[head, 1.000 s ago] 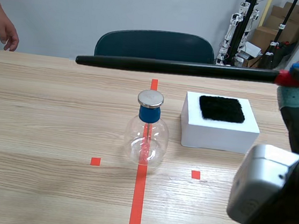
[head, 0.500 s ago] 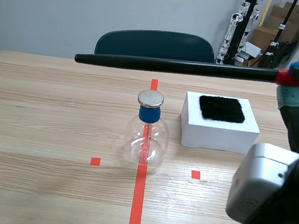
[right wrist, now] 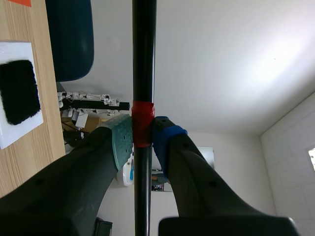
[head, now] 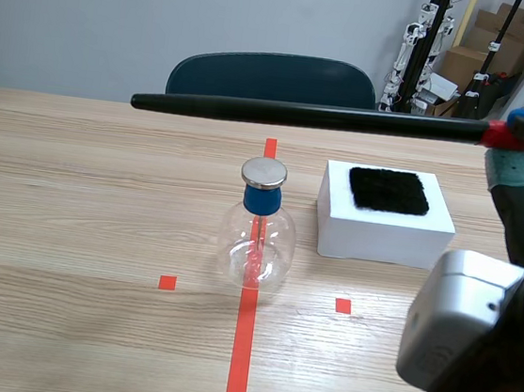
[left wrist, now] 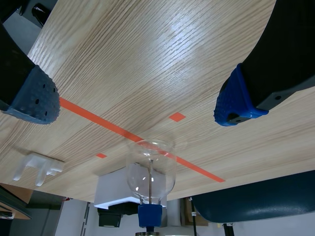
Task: Do the electroscope experiment. move the rod toward and away from the electroscope
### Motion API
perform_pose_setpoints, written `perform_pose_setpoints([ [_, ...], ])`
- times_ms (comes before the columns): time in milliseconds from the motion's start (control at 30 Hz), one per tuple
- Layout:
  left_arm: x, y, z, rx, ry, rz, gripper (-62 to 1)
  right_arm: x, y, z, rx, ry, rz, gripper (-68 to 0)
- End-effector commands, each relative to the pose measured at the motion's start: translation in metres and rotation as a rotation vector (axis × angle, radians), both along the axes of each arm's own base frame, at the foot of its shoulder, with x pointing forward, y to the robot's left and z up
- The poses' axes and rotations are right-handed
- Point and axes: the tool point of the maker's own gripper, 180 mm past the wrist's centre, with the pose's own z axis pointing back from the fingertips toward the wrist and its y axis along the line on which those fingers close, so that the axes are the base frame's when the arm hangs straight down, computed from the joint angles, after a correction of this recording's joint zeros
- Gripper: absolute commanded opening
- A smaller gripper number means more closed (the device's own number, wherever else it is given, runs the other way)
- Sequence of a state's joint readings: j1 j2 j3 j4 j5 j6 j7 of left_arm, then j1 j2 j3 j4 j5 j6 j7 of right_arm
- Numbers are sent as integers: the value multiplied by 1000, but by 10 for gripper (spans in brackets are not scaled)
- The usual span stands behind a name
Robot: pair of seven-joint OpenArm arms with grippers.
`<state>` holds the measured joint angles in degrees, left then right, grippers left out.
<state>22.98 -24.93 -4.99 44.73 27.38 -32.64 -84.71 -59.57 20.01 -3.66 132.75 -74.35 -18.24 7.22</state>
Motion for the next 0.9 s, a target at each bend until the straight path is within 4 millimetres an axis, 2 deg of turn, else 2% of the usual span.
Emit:
perform_pose_setpoints([
  [0,4,2,9,-17,-36,4,14,2,0,10,5,-38,1,-651],
  [867,4,2,9,-17,-36,4,14,2,2,9,-3,-39,15,-651],
])
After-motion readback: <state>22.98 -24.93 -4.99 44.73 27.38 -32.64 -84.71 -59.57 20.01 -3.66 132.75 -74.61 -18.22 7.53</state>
